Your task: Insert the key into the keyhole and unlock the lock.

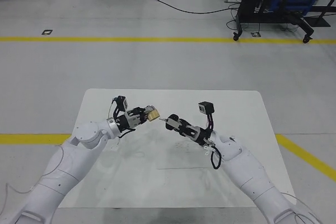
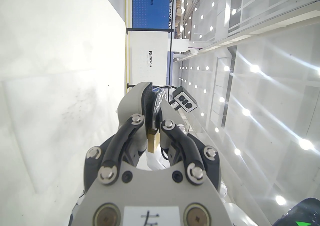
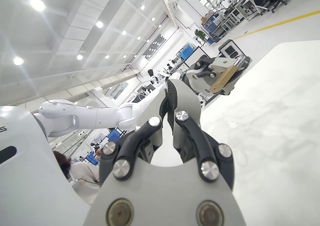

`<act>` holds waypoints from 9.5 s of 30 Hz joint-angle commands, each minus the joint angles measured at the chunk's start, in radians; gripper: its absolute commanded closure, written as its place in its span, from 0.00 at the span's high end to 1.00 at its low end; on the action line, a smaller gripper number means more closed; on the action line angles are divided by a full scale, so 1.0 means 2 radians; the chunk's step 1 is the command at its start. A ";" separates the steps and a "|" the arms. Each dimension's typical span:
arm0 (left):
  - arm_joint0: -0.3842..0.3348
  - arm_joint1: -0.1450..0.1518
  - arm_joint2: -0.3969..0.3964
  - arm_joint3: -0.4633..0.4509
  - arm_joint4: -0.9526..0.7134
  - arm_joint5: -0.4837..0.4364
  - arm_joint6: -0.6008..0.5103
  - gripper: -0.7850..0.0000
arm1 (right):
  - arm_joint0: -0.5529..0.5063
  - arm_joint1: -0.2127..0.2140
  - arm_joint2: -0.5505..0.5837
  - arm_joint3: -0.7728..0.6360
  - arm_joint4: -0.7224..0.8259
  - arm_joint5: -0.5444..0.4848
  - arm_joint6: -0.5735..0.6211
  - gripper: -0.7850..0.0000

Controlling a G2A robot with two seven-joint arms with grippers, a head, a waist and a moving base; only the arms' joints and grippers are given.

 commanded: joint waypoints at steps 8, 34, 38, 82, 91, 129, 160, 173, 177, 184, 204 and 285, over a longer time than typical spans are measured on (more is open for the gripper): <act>-0.012 -0.014 0.009 -0.008 0.000 0.075 0.046 0.00 | -0.026 -0.001 0.009 -0.023 0.114 0.177 -0.017 0.00; -0.045 -0.042 0.011 0.012 -0.006 0.098 0.094 0.00 | -0.118 0.012 0.041 -0.166 0.006 0.342 -0.120 0.00; -0.037 -0.043 0.004 0.002 0.010 0.092 0.112 0.00 | -0.151 0.011 0.040 -0.202 -0.028 0.355 -0.193 0.00; -0.012 -0.064 -0.029 -0.026 0.085 0.108 0.104 0.00 | -0.142 -0.036 -0.018 -0.198 -0.119 0.392 -0.379 0.00; -0.009 -0.067 -0.038 -0.026 0.096 0.106 0.105 0.00 | -0.148 -0.041 -0.016 -0.201 -0.128 0.390 -0.372 0.00; 0.006 -0.076 -0.055 -0.043 0.148 0.105 0.065 0.00 | -0.155 -0.051 0.005 -0.212 -0.156 0.430 -0.348 0.00; 0.020 -0.086 -0.081 -0.044 0.137 0.111 0.093 0.00 | -0.159 -0.053 0.032 -0.227 -0.041 0.444 -0.250 1.00; 0.027 -0.089 -0.090 -0.051 0.134 0.068 0.066 0.00 | -0.166 -0.039 0.112 -0.240 0.163 0.522 -0.057 0.25; 0.028 -0.089 -0.092 -0.052 0.136 0.065 0.062 0.00 | -0.161 -0.041 0.109 -0.236 0.171 0.520 -0.065 0.31; 0.030 -0.091 -0.093 -0.053 0.142 0.066 0.058 0.00 | -0.155 -0.041 0.102 -0.236 0.164 0.515 -0.077 0.33; 0.034 -0.093 -0.100 -0.059 0.148 0.059 0.036 0.00 | -0.144 -0.045 0.099 -0.217 0.237 0.528 -0.065 0.00; -0.051 -0.133 0.101 0.006 0.580 0.109 -0.064 1.00 | -0.234 -0.025 0.249 -0.297 0.259 0.393 -0.143 1.00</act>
